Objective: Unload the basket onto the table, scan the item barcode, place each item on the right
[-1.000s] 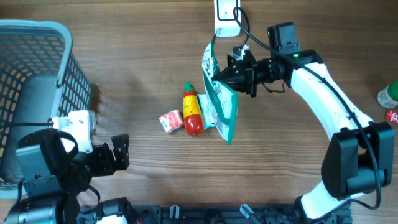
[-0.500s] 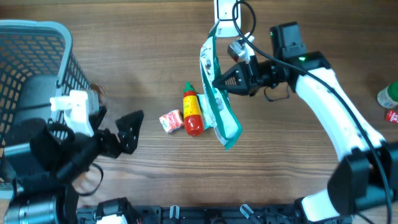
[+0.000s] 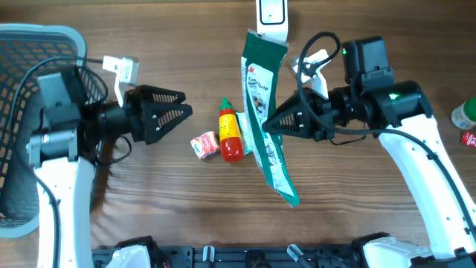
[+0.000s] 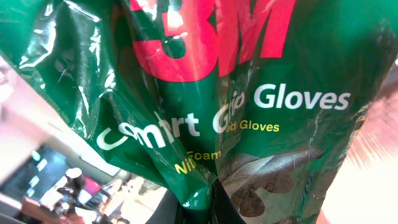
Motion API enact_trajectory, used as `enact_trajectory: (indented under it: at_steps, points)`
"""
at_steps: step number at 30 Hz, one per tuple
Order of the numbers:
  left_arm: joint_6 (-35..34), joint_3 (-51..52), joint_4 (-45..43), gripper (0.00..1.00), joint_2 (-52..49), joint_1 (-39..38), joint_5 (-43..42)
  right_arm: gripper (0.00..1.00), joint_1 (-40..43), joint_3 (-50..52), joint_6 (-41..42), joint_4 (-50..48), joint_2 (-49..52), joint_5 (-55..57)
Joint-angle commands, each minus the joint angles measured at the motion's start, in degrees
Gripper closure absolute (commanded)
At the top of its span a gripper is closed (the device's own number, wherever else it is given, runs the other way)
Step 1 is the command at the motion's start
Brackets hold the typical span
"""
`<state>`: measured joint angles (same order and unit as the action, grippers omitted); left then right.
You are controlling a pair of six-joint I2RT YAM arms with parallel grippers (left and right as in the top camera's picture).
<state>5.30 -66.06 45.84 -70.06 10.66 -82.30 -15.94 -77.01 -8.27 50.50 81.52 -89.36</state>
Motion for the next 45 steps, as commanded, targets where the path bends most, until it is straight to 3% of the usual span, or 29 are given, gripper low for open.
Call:
enact_trajectory:
  at_steps: [1, 7, 17, 23, 26, 30, 32, 33, 34, 35, 37, 38, 40, 44, 45]
  points:
    - [7.13, 0.57, -0.09, 0.0, -2.56, -1.29, -8.02, 0.96, -4.44, -0.52, -1.09, -6.05, -0.85, -3.65]
    - [8.24, 0.57, -3.06, 0.0, -2.58, -2.73, -8.02, 0.96, -12.04, -0.5, 11.43, -25.68, -0.72, -3.65]
    - [8.22, 0.57, -3.26, 0.0, -0.92, -2.73, -8.04, 0.96, -12.66, 0.44, 12.04, -28.26, 7.45, -3.63]
    - [8.22, 0.57, -3.26, 0.01, 0.11, -2.73, -8.04, 0.96, -15.43, 0.44, 17.92, -37.44, 11.8, -3.63]
    - [8.22, 0.57, -3.23, 0.16, 0.2, -2.73, -8.04, 0.96, -15.56, 0.46, 20.46, -40.76, 12.26, -3.63]
    - [8.2, 0.57, -3.23, 0.59, 0.22, -2.71, -8.04, 0.96, -14.69, 0.48, 22.01, -40.24, 12.26, -3.67]
    - [7.93, 0.57, -3.23, 0.86, 0.22, -2.34, -8.04, 0.96, -14.29, 0.48, 23.28, -40.13, 12.26, -3.67]
    - [7.78, 0.55, -3.23, 0.92, 0.22, -2.08, -8.04, 0.96, -14.27, 0.52, 23.47, -40.13, 12.26, -3.67]
    - [7.76, 0.57, -3.21, 0.95, 0.22, -1.86, -8.04, 0.93, -14.25, 0.52, 23.45, -40.11, 12.26, -3.67]
    - [7.74, 0.55, -3.21, 0.96, 0.24, -1.6, -8.04, 0.72, -14.19, 0.55, 23.37, -40.13, 12.26, -3.67]
    - [6.12, 0.57, -3.23, 0.96, 0.22, -0.79, -8.04, 0.15, -13.73, 0.55, 22.58, -40.15, 12.31, -2.03]
    - [4.85, 0.57, -3.23, 0.96, 0.22, -0.33, -8.04, 0.0, -13.44, 0.59, 21.55, -40.15, 12.31, -1.01]
    - [0.79, 0.57, -3.23, 0.96, 0.22, 1.51, -8.04, 0.0, -12.57, 0.59, 20.98, -39.04, 12.31, 5.2]
    - [-6.32, 0.57, -3.23, 0.96, 0.22, 4.28, -8.02, 0.0, -13.57, 0.59, 11.23, -25.2, 12.31, 29.24]
    - [-7.34, 0.57, -3.26, 0.96, 0.22, 4.61, -8.0, 0.0, -14.47, 0.59, 9.73, -23.45, 12.31, 30.08]
